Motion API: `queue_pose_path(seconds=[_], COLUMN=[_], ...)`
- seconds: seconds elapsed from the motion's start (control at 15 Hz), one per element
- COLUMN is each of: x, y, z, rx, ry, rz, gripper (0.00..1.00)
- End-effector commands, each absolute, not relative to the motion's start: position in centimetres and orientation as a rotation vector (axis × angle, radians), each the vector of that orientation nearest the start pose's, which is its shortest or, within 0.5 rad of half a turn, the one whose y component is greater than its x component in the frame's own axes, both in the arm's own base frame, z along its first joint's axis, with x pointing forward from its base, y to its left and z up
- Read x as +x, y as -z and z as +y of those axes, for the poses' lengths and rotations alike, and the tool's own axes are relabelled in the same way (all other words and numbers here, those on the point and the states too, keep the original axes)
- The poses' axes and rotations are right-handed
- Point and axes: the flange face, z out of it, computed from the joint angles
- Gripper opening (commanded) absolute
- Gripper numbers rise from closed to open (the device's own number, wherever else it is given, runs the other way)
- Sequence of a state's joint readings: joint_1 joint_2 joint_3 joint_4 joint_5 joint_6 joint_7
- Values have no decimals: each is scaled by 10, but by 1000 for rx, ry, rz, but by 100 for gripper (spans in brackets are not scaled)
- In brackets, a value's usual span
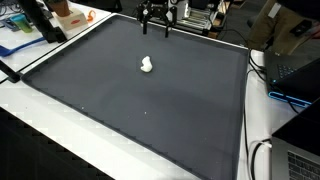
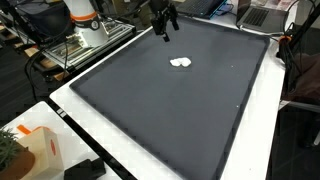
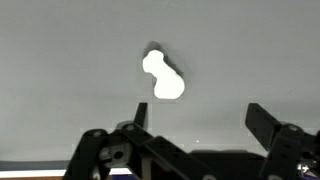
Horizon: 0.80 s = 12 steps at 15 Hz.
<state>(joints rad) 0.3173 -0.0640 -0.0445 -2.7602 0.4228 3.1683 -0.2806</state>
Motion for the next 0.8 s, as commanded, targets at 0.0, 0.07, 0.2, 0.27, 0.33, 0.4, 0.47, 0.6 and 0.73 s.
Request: queue_pose_path(seconds=[0.0,0.07,0.2,0.27,0.33,0.4,0.47,0.6,0.73], x=[411,413,412,412,412,413,414,416,417], y=[-280,-284,-283,-283,-283,-286,-287,-288,-285], z=[90,92,94,93,92,94,95,94,92], rx=[-2950,-2946,-2943,-2943,-2944,-2937,-2933,-2936,-2944], ry=[715,704,706,706,707,727,731,760,770], rz=[-191,-200,-199,-196,-194,-175,-172,-172,-179], gripper=[100,100,100,100,100,100,100,100,100])
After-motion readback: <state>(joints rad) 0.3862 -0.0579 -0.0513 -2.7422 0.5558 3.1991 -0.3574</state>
